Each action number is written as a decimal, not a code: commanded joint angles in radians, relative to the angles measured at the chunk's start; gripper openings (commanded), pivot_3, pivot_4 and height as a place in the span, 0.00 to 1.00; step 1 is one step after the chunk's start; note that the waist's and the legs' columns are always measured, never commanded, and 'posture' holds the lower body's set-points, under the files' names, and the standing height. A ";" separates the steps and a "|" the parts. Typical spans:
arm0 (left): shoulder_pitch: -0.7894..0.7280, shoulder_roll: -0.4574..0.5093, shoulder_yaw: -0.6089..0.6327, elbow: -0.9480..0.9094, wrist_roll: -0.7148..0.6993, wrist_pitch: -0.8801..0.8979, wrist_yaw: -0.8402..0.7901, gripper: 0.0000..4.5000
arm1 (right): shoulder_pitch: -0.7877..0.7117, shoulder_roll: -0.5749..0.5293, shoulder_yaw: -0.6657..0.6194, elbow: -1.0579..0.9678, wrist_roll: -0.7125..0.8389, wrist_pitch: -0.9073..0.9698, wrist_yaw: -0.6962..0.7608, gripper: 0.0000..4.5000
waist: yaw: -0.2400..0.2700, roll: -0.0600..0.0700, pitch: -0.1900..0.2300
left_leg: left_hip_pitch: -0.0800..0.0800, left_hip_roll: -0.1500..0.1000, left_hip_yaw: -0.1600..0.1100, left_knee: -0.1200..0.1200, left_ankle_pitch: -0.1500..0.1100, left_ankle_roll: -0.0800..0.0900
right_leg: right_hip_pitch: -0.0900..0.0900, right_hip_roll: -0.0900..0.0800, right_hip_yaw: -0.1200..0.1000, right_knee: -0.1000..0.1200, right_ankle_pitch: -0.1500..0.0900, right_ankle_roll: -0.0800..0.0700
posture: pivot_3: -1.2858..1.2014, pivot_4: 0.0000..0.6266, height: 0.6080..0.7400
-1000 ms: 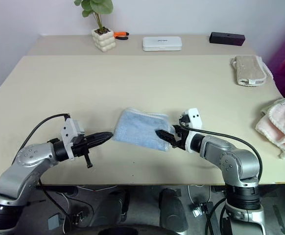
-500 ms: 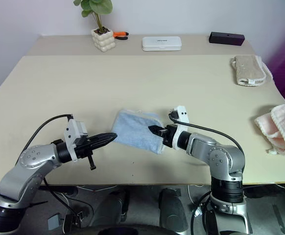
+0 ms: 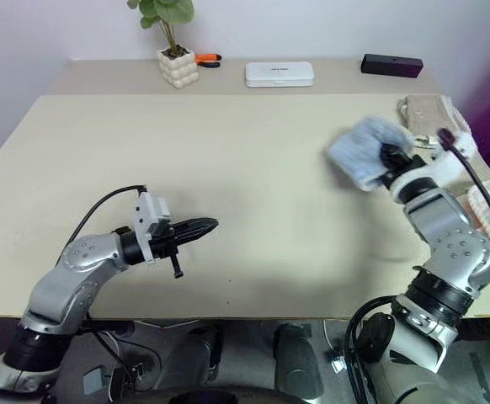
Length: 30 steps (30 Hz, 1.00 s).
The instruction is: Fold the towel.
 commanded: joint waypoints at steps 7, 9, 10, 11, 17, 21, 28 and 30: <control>-0.053 -0.038 -0.042 0.054 0.026 -0.058 -0.040 0.00 | 0.170 0.080 -0.181 -0.107 0.125 -0.001 -0.278 0.01 | -0.008 0.008 -0.002 | 0.001 0.001 0.001 -0.001 0.000 0.000 | -0.001 0.000 0.001 0.001 0.000 0.000 | 0.52 0.24 0.99; -0.059 -0.044 -0.048 0.065 0.033 -0.064 -0.047 0.00 | 0.186 0.073 -0.176 -0.121 0.157 0.000 -0.298 0.01 | -0.007 0.008 -0.002 | 0.001 0.001 0.001 -0.001 0.000 0.000 | -0.001 0.000 0.001 0.001 0.000 0.000 | 0.52 0.24 0.99; -0.061 -0.046 -0.049 0.071 0.035 -0.066 -0.051 0.00 | 0.194 0.070 -0.172 -0.128 0.173 0.001 -0.305 0.01 | -0.007 0.008 -0.002 | 0.001 0.001 0.001 -0.001 0.000 0.000 | 0.000 0.000 0.001 0.001 0.000 0.000 | 0.52 0.24 0.99; -0.065 -0.050 -0.051 0.077 0.038 -0.068 -0.053 0.00 | 0.200 0.063 -0.169 -0.131 0.193 0.003 -0.308 0.01 | -0.006 0.008 -0.002 | 0.001 0.000 0.001 0.000 0.000 0.000 | 0.000 0.000 0.001 0.001 0.000 0.000 | 0.52 0.24 0.99; -0.077 -0.059 -0.055 0.103 0.046 -0.084 -0.065 0.00 | 0.249 -0.033 -0.109 -0.177 0.196 -0.017 -0.276 0.69 | -0.005 0.009 -0.002 | 0.001 0.000 0.001 0.000 0.000 0.000 | 0.000 0.000 0.001 0.001 0.000 -0.001 | 0.52 0.24 0.99; -0.077 -0.068 -0.045 0.113 0.054 -0.094 -0.052 0.00 | 0.325 -0.164 -0.023 -0.215 0.076 -0.076 -0.183 0.99 | -0.004 0.009 -0.002 | 0.001 0.000 0.001 0.000 0.000 0.000 | 0.000 0.000 0.001 0.000 0.000 0.000 | 0.52 0.24 0.99; -0.117 -0.050 0.081 0.257 0.103 -0.176 0.049 0.00 | 0.400 -0.402 0.137 -0.247 -0.159 -0.259 0.068 0.99 | -0.009 0.009 -0.001 | 0.001 0.001 0.002 0.000 0.000 0.000 | 0.000 0.001 0.001 0.000 -0.001 -0.001 | 0.52 0.24 0.99; -0.123 -0.034 0.106 0.286 0.115 -0.198 0.055 0.00 | 0.393 -0.448 0.215 -0.269 -0.178 -0.290 0.179 0.99 | -0.010 0.009 -0.001 | 0.002 0.001 0.002 0.000 0.000 0.000 | 0.000 0.001 0.001 0.000 -0.001 -0.001 | 0.52 0.24 0.99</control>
